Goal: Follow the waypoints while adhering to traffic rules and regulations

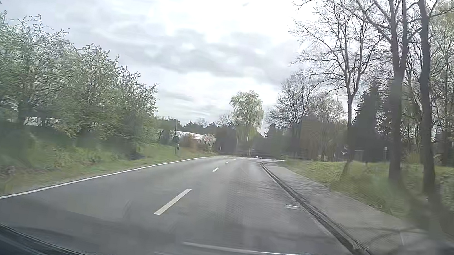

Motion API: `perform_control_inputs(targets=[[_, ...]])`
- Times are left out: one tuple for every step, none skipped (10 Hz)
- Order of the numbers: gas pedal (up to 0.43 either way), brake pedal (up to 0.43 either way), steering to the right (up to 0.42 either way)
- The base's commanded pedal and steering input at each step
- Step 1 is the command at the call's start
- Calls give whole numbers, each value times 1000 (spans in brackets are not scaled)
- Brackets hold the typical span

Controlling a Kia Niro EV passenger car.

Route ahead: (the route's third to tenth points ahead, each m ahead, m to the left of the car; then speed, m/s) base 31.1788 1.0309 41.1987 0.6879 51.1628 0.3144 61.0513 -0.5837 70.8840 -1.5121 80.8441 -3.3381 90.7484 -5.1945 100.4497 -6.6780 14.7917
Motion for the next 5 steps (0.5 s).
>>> perform_control_inputs(targets=[[220, 0, -4], [220, 0, -1], [220, 0, 2], [220, 0, 5], [220, 0, 6]])
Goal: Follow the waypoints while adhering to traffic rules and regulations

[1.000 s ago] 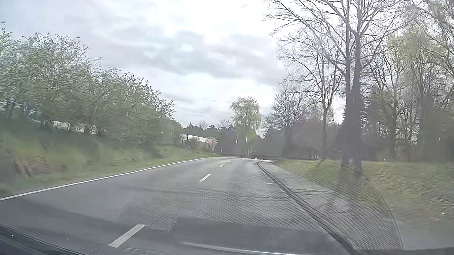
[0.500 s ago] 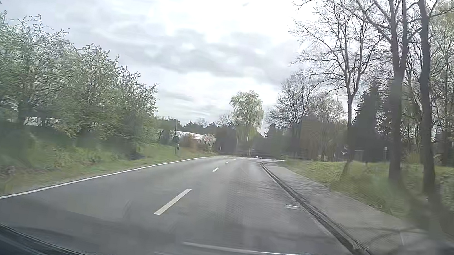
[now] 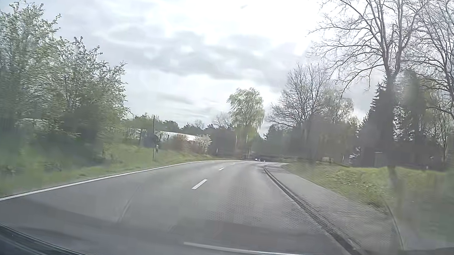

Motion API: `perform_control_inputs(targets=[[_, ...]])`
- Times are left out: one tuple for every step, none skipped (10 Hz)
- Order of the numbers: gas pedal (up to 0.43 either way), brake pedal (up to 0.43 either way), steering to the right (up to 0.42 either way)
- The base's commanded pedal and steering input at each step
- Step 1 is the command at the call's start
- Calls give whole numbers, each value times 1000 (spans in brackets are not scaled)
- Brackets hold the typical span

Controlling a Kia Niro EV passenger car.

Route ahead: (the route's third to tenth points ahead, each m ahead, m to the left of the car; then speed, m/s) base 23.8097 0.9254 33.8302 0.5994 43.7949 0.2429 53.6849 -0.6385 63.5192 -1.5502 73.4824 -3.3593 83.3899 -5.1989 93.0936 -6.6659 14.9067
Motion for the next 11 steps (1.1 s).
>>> perform_control_inputs(targets=[[220, 0, 5], [220, 0, 5], [220, 0, 5], [220, 0, 5], [220, 0, 5], [209, 0, 5], [209, 0, 5], [209, 0, 5], [197, 0, 5], [197, 0, 5], [197, 0, 5]])
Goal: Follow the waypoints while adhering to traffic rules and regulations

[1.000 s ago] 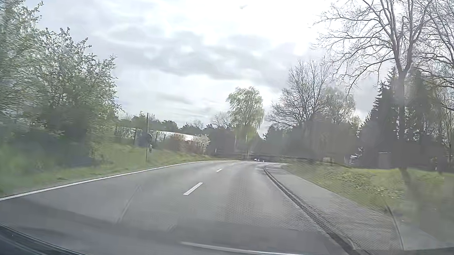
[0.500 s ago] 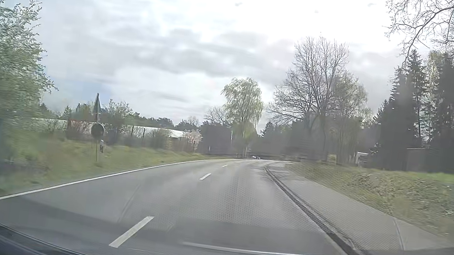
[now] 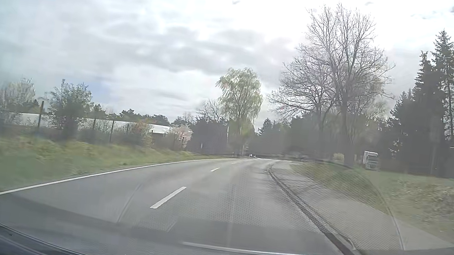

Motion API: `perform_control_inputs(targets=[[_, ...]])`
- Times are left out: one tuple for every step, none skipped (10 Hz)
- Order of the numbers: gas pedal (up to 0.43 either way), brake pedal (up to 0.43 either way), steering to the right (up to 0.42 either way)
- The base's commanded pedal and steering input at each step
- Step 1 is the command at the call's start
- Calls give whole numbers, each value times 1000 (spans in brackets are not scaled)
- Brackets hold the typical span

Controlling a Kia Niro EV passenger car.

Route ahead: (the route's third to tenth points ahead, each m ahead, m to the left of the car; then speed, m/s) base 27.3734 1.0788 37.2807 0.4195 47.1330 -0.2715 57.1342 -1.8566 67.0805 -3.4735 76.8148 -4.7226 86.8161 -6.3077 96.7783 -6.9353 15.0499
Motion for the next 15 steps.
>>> perform_control_inputs(targets=[[197, 0, 5], [197, 0, 5], [197, 0, 5], [197, 0, 5], [197, 0, 5], [197, 0, 6], [197, 0, 9], [197, 0, 12], [197, 0, 13], [197, 0, 15], [197, 0, 16], [197, 0, 20], [197, 0, 27], [197, 0, 30], [197, 0, 30]])
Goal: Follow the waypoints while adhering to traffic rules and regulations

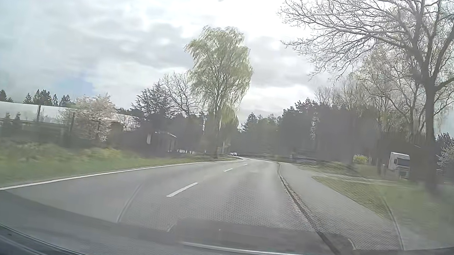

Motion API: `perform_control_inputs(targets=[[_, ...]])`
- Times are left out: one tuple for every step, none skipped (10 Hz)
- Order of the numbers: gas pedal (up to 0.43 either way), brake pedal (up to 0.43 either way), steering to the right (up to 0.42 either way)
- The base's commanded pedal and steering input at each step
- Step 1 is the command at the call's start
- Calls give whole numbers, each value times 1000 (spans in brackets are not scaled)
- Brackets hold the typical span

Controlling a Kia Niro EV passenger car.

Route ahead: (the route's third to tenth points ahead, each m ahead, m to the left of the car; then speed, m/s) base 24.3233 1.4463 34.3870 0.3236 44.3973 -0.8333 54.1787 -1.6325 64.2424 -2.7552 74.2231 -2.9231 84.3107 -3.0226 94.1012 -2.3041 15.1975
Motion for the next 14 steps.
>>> perform_control_inputs(targets=[[209, 0, 30], [209, 0, 28], [209, 0, 26], [209, 0, 24], [209, 0, 22], [209, 0, 22], [209, 0, 22], [209, 0, 21], [209, 0, 20], [209, 0, 17], [209, 0, 14], [209, 0, 13], [209, 0, 13], [209, 0, 12]])
